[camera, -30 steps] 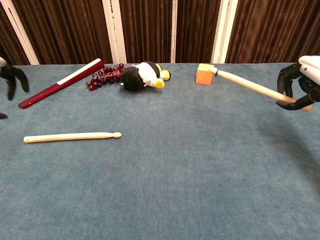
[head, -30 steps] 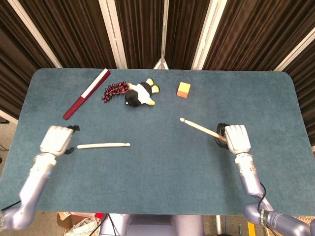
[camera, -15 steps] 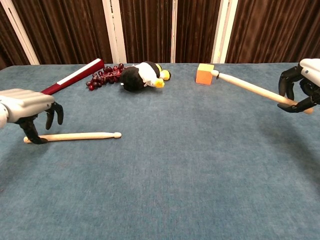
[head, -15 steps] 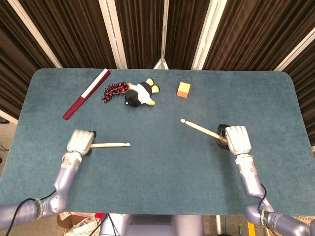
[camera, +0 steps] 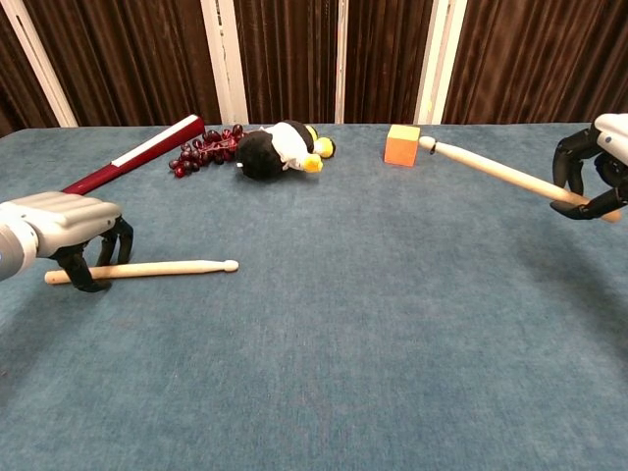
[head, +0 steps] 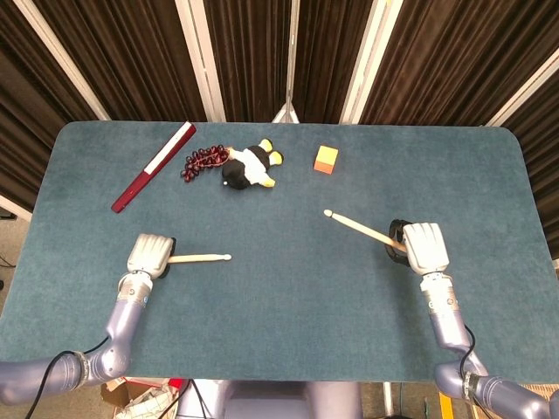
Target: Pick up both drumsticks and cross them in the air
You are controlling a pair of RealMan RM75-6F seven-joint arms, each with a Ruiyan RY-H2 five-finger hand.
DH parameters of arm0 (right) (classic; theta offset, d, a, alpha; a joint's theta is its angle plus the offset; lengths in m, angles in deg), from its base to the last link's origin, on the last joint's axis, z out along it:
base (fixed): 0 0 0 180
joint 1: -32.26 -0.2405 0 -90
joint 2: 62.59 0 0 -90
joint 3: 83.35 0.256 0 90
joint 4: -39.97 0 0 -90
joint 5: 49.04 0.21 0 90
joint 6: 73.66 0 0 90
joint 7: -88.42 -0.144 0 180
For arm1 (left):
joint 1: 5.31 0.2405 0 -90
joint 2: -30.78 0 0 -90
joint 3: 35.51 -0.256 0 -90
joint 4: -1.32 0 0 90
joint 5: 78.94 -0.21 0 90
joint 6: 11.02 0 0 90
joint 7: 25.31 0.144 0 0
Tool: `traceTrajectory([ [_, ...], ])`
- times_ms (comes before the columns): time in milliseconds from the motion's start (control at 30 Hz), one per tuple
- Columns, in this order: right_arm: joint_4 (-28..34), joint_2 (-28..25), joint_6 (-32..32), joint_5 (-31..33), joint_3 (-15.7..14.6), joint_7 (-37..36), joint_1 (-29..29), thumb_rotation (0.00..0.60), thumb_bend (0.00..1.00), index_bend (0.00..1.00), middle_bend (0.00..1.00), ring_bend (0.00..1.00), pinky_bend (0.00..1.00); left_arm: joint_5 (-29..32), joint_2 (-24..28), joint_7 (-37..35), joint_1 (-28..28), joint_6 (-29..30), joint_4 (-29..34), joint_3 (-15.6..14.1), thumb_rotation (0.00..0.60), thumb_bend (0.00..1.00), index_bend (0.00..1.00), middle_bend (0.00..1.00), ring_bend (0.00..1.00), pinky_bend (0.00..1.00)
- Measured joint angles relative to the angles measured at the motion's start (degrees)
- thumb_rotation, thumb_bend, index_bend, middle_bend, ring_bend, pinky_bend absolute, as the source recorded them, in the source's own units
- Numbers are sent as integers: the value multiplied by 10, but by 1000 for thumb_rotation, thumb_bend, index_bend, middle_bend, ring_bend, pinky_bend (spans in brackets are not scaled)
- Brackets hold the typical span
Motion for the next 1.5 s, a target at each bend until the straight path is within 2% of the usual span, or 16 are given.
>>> traceTrajectory([
  [133,-1,0,1,1,0,1,-1,600,522,816,648,839,871,-18,-3,-18,2,4,-3,-3,600,580,603,698,870,980],
  [200,-1,1,1,1,0,1,-1,600,522,817,648,839,871,-31,-6,-31,3,7,-5,-5,600,589,613,713,871,980],
  [567,7,-1,-5,2,2,5,1,600,523,816,648,839,871,-117,-6,-103,8,39,-10,3,600,605,623,724,871,980],
  [833,35,-4,-11,3,15,18,-8,600,523,817,648,839,871,-177,21,-132,-7,59,52,32,600,605,629,728,871,980],
  [1200,129,-15,-18,9,51,66,-34,600,524,822,649,839,871,-201,35,-103,-64,66,152,90,600,605,631,728,871,980],
  [1500,208,-27,-24,27,77,121,-51,600,524,824,651,839,871,-184,20,-56,-102,71,190,113,600,605,633,729,871,980],
])
